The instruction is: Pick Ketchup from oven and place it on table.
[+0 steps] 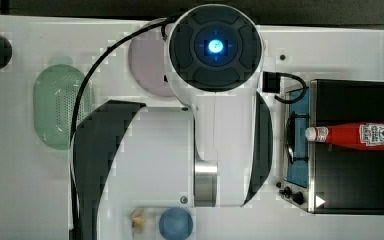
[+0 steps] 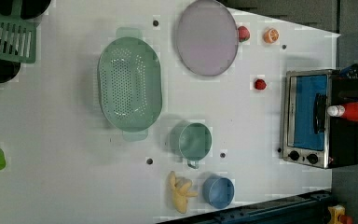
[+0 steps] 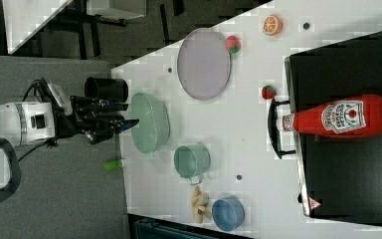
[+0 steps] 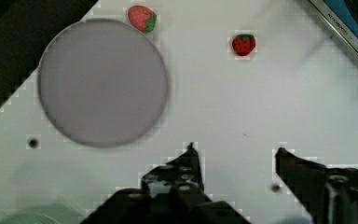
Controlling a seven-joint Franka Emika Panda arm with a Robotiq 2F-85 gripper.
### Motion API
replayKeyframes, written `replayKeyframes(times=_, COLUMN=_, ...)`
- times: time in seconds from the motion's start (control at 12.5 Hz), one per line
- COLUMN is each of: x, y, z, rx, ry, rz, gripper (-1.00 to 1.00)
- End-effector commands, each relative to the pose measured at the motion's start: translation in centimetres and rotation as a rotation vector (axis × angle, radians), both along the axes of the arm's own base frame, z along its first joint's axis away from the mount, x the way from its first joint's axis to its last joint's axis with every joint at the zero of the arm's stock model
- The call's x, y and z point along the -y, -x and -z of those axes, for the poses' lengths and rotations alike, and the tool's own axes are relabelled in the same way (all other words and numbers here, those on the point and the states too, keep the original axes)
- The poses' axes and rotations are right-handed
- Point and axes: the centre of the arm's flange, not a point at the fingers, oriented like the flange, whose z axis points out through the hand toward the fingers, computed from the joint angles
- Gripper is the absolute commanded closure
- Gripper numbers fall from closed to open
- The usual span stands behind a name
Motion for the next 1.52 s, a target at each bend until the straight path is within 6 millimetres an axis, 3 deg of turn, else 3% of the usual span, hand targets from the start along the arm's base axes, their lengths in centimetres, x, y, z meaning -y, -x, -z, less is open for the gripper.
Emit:
replayKeyframes(times=0.08, x=3.6, y=9.0, z=-8.6, rx=0.025, ry=-0.044, rz=0.071, gripper=-0.60)
replayKeyframes(times=0.24, x=3.7, y=9.0, z=-8.6, rx=0.026, ry=-0.045, rz=0.073, gripper=-0.99)
replayKeyframes(times=0.56, x=6.5, y=8.6, z=-7.9, rx=0.025, ry=-0.055, rz=0.124, gripper=-1.00)
replayKeyframes(times=0.88, x=14.0, y=7.4, z=-5.4, rx=0.041, ry=-0.066, rz=0.263, gripper=-1.00)
replayKeyframes(times=1.52, x=29.7, y=6.0, z=2.3, rx=0.142, ry=0.019, rz=0.541, gripper=-1.00)
